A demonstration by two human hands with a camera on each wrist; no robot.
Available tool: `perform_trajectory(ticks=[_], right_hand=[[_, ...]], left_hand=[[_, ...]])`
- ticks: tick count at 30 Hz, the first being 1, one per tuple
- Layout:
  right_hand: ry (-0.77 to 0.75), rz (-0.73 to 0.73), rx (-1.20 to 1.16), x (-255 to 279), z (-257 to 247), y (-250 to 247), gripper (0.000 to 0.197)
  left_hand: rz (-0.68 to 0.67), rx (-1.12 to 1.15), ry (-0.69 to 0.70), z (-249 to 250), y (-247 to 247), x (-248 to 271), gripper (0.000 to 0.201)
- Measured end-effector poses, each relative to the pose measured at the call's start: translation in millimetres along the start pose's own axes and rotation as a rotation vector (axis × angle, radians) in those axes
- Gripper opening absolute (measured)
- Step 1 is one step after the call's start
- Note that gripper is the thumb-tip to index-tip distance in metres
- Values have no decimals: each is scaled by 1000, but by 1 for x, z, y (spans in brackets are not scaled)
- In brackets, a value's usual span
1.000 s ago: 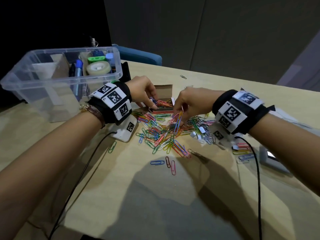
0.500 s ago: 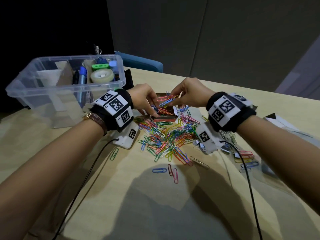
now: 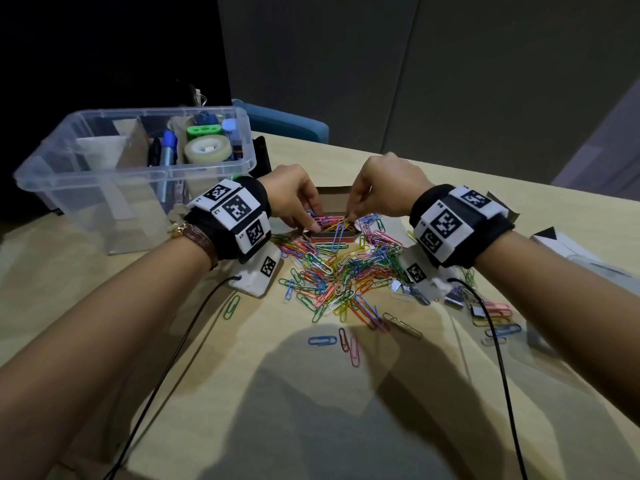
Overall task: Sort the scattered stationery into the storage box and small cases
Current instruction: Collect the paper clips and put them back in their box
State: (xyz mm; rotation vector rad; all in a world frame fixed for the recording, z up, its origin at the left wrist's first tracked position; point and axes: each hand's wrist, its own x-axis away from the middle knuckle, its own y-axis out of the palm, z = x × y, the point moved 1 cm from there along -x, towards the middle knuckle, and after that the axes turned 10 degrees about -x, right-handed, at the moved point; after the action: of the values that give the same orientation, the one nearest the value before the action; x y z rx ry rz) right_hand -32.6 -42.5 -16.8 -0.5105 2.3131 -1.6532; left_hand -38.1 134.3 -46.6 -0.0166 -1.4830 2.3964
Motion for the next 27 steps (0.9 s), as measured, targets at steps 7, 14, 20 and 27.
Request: perform_trajectory(ticks=[7,14,20,27], right_hand=[[-71,21,-20,6,-3,2,12],[-125,-38,-67,6,-7,10,15],[-163,-66,-155,5,-5,9,14],[-310,-129,93,12,-8,7,32]], left_hand=[[-2,6,-25,3,-1,1,20],[54,-46,-1,7,4,0,14],[57,10,-8,3,2,6,20],[139,-5,-36,10,-1,13,16]])
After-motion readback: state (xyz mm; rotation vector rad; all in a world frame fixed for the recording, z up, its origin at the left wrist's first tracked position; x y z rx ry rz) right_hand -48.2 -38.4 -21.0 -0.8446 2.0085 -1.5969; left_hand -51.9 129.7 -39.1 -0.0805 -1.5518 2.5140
